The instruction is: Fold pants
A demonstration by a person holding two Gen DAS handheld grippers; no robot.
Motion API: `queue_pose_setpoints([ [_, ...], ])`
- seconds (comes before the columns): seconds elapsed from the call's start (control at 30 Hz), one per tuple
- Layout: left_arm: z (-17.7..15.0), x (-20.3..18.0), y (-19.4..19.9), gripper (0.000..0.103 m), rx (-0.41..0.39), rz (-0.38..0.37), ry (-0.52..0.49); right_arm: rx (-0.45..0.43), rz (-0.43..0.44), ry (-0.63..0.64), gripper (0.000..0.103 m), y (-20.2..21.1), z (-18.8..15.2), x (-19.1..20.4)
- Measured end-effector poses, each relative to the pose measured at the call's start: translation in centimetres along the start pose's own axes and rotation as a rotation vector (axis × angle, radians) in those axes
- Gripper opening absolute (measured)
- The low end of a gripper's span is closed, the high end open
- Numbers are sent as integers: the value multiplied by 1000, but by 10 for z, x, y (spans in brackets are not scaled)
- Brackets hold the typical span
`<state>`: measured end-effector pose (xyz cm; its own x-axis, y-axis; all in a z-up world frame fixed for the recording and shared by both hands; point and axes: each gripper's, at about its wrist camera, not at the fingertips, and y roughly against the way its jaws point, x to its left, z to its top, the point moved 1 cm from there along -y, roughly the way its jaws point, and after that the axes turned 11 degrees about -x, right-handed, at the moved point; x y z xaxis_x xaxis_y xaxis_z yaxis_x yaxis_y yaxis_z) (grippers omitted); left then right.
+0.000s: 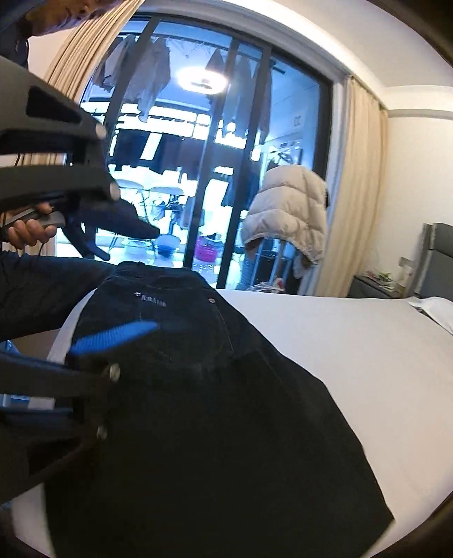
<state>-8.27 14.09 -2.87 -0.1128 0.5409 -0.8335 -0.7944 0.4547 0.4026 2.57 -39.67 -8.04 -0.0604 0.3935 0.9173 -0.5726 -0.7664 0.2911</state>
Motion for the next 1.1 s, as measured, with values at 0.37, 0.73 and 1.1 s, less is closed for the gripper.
queue_pose_setpoints([
  [0.37, 1, 60, -36, 87, 34, -17, 186, 5, 7, 11, 43, -6, 3, 5],
  [0.73, 8, 69, -59, 37, 23, -4, 257, 14, -3, -22, 43, -17, 3, -6],
  [1.1, 18, 38, -65, 15, 23, 18, 131, 153, -150, 3, 44, -64, 25, -18],
])
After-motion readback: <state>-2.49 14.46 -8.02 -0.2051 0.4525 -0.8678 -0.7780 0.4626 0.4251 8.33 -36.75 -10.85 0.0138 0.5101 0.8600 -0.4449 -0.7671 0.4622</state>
